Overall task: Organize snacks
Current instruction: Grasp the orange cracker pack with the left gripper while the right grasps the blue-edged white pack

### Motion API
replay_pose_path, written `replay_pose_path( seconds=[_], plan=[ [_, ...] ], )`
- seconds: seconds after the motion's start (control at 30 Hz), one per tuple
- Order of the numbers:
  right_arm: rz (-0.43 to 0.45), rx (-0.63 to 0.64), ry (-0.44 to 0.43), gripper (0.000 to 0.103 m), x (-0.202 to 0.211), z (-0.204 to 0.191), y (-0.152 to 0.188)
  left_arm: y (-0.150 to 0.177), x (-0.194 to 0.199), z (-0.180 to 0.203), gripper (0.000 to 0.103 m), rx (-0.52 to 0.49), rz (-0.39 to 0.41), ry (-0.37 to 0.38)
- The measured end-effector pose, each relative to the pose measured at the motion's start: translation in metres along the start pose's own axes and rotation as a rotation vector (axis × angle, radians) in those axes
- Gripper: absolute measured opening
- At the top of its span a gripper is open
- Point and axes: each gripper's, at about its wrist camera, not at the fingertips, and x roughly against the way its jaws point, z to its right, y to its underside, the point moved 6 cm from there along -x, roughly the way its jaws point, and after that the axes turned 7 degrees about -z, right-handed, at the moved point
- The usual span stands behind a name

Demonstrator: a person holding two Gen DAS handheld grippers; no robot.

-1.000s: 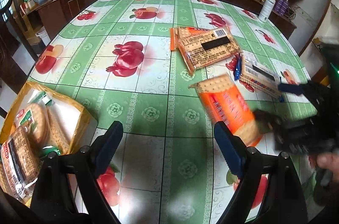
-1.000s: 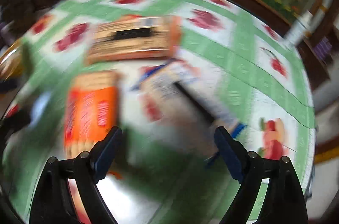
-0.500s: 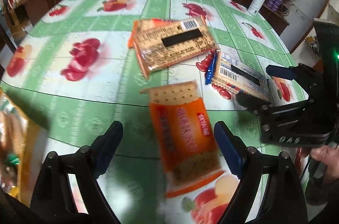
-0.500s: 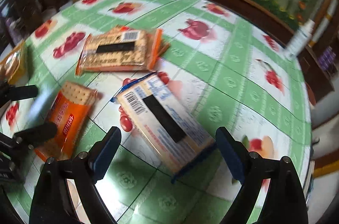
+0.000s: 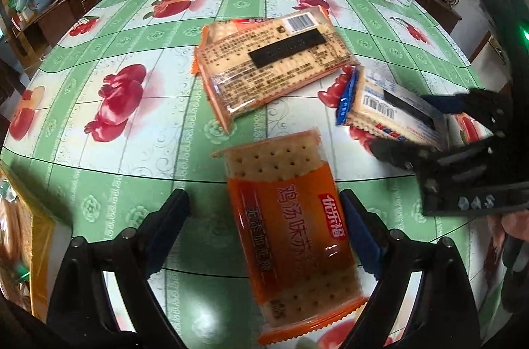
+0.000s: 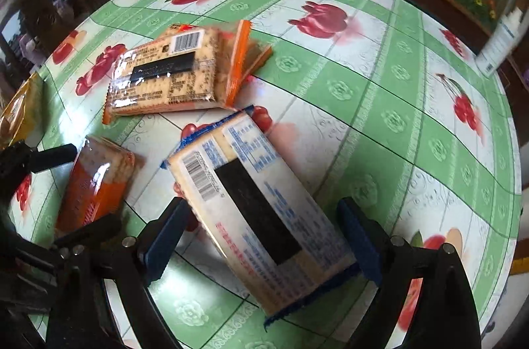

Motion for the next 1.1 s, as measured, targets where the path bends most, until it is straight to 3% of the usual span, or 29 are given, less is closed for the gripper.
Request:
replay_pose_path(
  seconds=[0.23, 0.43, 0.53, 0.63, 0.67, 0.7, 0.77, 0.97, 1.1],
  plan=[
    [-0.023, -0.050, 0.002, 0.093, 0.009, -0.013, 0.023, 0.007, 0.003, -0.016, 0.094, 0.012, 0.001, -0.001],
    [0.042, -0.098, 0.043, 0.092, 0.011, 0.003, 0.005, 0.005, 0.003, -0.026, 0.094, 0.051, 0.001, -0.006],
    [0.042, -0.099, 0.030, 0.085, 0.005, 0.005, -0.002, 0.004, 0.001, -0.026, 0.094, 0.049, 0.003, -0.024],
    [0.068, -0.070, 0.030, 0.059, 0.009, 0.002, -0.003, 0.002, 0.001, -0.023, 0.094, 0.026, 0.016, -0.016],
    [0.068, -0.068, 0.032, 0.058, 0.010, 0.001, -0.001, 0.002, 0.003, -0.021, 0.092, 0.023, 0.036, 0.025],
    [0.072, -0.068, 0.029, 0.057, 0.010, 0.000, 0.001, 0.001, 0.004, -0.021, 0.082, 0.024, 0.055, 0.048],
    [0.085, -0.086, 0.010, 0.056, 0.013, 0.000, 0.008, 0.002, 0.006, -0.021, 0.061, -0.007, 0.076, 0.000],
    [0.141, -0.152, -0.058, 0.055, 0.025, -0.013, 0.037, 0.015, 0.015, -0.024, 0.059, -0.025, 0.053, 0.067],
    [0.195, -0.207, -0.081, 0.055, 0.038, -0.021, 0.053, 0.034, 0.027, -0.029, 0.059, -0.031, 0.065, 0.071]
  ],
)
